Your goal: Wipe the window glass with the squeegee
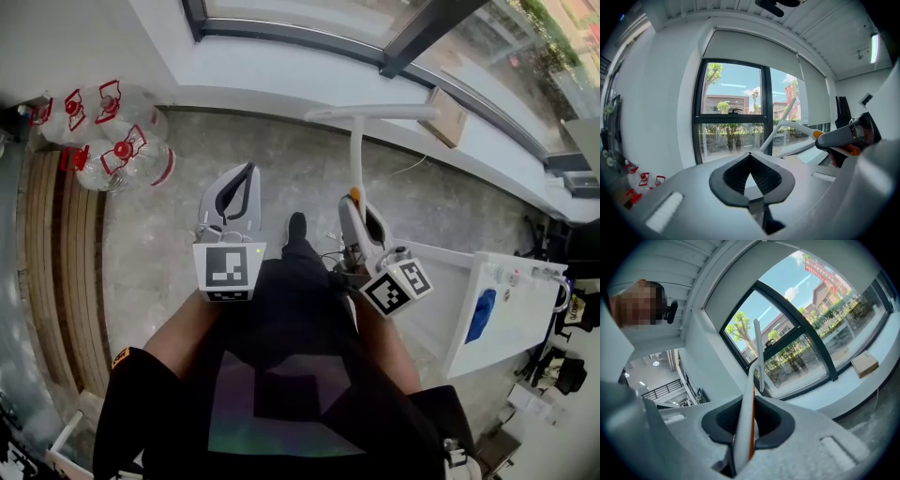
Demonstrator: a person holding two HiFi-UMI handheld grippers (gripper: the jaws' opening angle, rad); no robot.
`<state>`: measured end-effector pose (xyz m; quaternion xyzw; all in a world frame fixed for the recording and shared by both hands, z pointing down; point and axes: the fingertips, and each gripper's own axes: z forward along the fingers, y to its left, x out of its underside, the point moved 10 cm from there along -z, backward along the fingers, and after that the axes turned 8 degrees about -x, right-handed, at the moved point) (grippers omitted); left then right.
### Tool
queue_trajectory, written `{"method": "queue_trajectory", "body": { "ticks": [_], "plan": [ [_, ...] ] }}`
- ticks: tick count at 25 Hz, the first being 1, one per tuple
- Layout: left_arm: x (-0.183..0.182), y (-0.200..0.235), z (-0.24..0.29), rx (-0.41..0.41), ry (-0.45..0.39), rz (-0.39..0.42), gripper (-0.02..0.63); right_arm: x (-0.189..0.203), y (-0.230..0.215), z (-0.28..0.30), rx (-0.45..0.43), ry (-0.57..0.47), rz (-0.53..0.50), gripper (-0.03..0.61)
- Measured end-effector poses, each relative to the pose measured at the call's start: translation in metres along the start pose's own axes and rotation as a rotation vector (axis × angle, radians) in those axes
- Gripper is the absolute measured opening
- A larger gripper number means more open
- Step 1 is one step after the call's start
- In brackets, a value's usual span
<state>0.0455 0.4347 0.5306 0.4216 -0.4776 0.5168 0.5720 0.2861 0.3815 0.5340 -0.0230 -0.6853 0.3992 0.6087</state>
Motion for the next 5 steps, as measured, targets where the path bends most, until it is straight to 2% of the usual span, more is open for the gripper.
{"method": "queue_trajectory", "body": {
  "ticks": [5],
  "plan": [
    [-0.01,-0.02,0.008,-0.037,-0.011,-0.004,0.018,-0.027,-0.02,-0.002,-0.036,0.02,-0.028,0.044]
  ]
}}
